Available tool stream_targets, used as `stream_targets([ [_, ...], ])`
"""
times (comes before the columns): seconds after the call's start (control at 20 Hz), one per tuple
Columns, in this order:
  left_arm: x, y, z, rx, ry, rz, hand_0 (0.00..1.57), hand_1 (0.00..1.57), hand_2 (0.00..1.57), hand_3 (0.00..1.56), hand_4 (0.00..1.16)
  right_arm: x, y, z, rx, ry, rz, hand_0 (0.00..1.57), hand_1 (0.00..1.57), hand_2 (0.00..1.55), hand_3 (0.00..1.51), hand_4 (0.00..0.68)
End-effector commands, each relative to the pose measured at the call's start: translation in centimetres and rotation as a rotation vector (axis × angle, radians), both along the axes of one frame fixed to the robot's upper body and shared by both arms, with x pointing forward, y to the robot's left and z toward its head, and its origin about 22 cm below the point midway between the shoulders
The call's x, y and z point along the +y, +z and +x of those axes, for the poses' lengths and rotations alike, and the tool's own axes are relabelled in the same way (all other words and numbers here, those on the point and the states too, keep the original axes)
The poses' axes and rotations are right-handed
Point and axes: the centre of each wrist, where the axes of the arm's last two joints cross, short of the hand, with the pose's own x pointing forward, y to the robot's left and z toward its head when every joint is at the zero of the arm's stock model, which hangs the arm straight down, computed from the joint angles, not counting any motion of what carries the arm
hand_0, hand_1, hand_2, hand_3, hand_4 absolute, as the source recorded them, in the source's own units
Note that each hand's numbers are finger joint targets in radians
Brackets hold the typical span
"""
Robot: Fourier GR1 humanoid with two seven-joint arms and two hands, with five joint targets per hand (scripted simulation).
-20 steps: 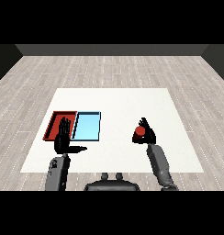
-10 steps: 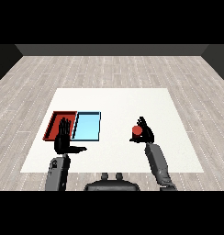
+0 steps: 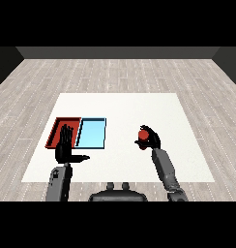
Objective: Pick the red can and put it in the red box
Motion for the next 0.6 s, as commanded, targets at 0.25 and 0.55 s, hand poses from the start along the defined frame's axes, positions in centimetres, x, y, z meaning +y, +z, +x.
stream_targets([
  [0.25, -1.4, -0.5, 0.2, 0.002, -0.009, 0.003, 0.00, 0.00, 0.00, 0.00, 0.00, 0.6, -0.3, 1.2, 0.029, -0.044, -0.166, 1.54, 1.54, 1.47, 1.42, 0.575],
  [0.55, -1.5, 0.9, -0.5, 0.016, 0.014, -0.012, 0.00, 0.00, 0.00, 0.00, 0.00, 2.3, 0.0, 0.7, 0.061, -0.033, -0.175, 1.53, 1.53, 1.47, 1.41, 0.546],
])
